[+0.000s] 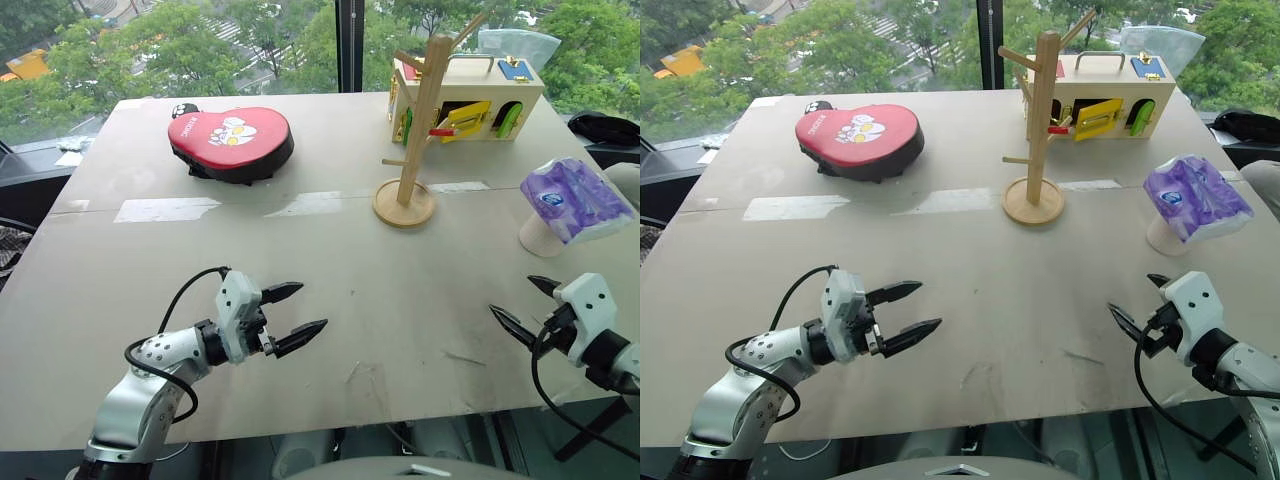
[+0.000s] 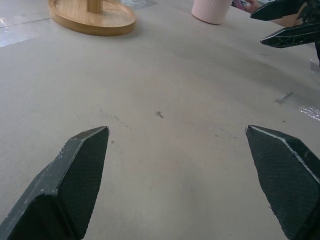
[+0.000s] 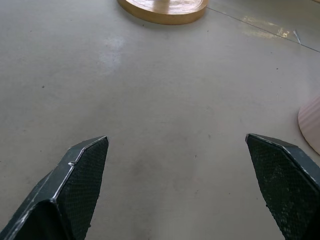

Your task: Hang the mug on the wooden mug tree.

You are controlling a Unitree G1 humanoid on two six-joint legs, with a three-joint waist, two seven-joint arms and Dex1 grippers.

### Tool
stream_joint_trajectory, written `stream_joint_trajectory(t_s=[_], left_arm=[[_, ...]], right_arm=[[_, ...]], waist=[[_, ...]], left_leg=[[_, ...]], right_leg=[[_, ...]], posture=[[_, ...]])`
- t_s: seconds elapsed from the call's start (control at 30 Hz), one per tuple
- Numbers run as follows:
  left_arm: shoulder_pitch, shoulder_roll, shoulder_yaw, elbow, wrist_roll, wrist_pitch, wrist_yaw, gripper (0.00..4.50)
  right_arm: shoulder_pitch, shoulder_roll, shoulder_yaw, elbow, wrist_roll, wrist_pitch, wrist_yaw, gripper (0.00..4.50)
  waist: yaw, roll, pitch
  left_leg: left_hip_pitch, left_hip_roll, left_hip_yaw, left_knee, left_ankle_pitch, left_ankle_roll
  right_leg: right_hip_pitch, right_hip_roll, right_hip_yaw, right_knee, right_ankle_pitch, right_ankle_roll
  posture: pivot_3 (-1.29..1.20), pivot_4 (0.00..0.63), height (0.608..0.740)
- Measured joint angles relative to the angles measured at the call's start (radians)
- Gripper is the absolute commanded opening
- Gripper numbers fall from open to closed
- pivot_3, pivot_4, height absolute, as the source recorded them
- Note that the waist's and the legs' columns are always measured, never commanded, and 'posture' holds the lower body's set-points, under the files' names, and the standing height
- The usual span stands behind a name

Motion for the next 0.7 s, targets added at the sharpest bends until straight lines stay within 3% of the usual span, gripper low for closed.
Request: stream_joint_trajectory(t_s=[0.13,0.27,0.4,0.57,0.7], left_arm=[[-0.051,-0.007,-0.006,0.021,0.001,0.0,-0.003,4.5],[-0.162,-0.033,-0.01,0.014,-0.045,0.014,-0.013,4.5],[-0.188,-0.034,-0.028,0.014,-0.049,0.033,-0.025,4.5],[-0.275,-0.044,-0.043,0.011,-0.069,0.05,-0.025,4.5],[-0.283,-0.046,-0.053,0.011,-0.066,0.053,-0.025,4.5]], right_arm=[[-0.087,0.0,0.025,0.009,-0.047,-0.001,-0.044,4.45],[-0.266,-0.069,0.056,-0.063,-0.09,0.001,-0.071,4.45],[-0.322,-0.133,0.072,-0.08,-0.138,0.01,-0.075,4.45],[-0.332,-0.376,0.085,-0.015,-0.45,-0.083,-0.105,4.45],[-0.302,-0.398,0.119,0.095,-0.592,-0.099,-0.129,4.45]], waist=[[-0.002,0.001,0.001],[-0.001,0.0,-0.001],[0.0,0.001,0.001],[0.002,-0.002,0.0],[-0.003,-0.002,0.0]], left_leg=[[0.0,0.0,0.0,0.0,0.0,0.0],[0.0,0.0,0.0,0.001,0.0,0.0],[-0.003,-0.002,0.0,0.0,0.003,-0.005],[-0.003,-0.003,0.0,0.001,0.003,-0.005],[-0.002,-0.002,0.001,0.001,0.003,-0.005]], right_leg=[[-0.001,0.0,0.0,0.0,0.0,0.0],[0.0,0.001,0.0,0.0,0.0,0.0],[-0.002,0.001,0.0,0.0,0.0,0.0],[0.0,-0.001,-0.002,-0.001,0.0,0.001],[0.0,0.0,0.0,0.0,0.0,0.001]], posture=[[0.0,0.15,0.74],[0.0,0.15,0.74],[0.0,0.15,0.74],[0.0,0.15,0.74],[0.0,0.15,0.74]])
